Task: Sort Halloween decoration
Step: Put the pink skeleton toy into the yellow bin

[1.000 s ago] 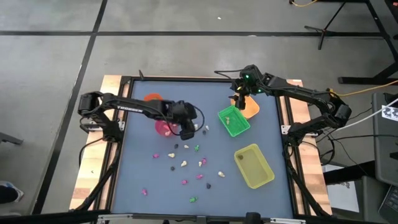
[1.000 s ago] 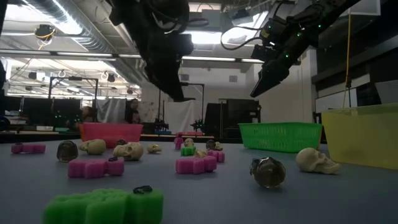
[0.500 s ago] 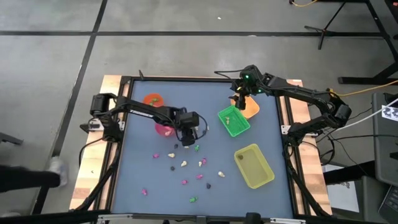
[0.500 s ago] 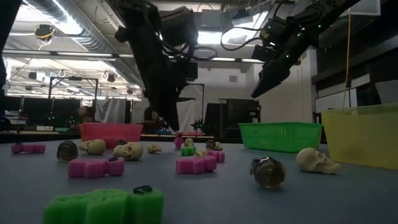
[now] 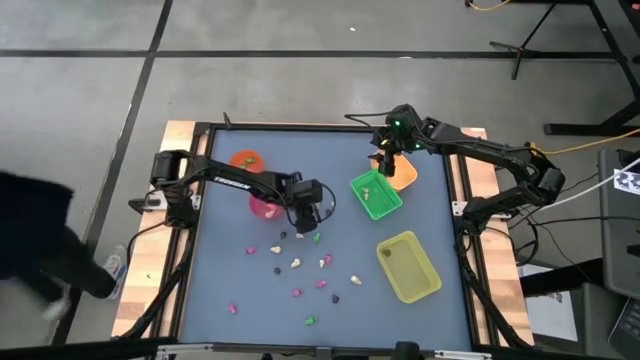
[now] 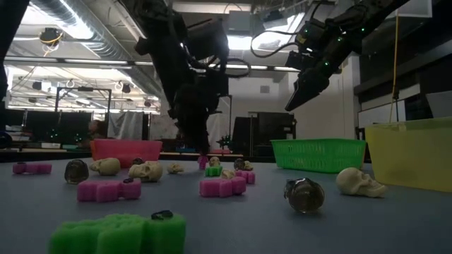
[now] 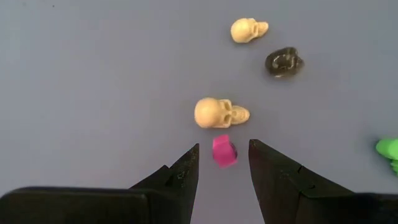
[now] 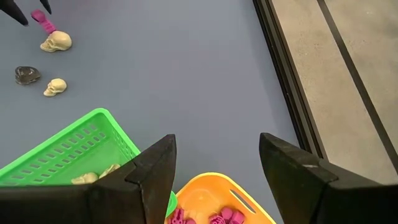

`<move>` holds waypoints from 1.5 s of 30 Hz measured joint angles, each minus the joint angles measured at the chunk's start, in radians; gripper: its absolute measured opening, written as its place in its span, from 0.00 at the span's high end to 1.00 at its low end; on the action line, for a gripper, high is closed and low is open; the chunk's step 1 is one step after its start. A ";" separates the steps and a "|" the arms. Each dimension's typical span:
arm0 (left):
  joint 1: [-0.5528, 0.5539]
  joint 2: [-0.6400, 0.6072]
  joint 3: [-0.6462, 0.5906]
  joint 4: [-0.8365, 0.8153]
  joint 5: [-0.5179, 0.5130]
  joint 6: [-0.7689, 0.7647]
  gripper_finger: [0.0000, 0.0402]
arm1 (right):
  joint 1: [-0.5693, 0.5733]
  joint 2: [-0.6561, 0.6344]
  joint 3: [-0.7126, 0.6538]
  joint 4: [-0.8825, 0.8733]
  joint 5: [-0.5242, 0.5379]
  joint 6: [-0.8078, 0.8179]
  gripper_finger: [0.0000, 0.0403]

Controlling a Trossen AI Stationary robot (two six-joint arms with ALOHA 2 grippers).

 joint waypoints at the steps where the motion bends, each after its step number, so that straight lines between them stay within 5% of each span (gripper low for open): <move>1: 0.000 0.004 0.000 0.001 0.000 0.000 0.69 | 0.000 0.000 0.000 0.000 0.000 0.000 0.43; 27: 0.002 0.046 0.000 0.017 -0.014 0.003 0.70 | 0.000 0.000 0.000 -0.001 0.000 -0.001 0.43; 45: 0.002 0.046 0.000 0.017 -0.015 0.003 0.92 | 0.000 0.000 0.000 -0.001 0.000 -0.001 0.43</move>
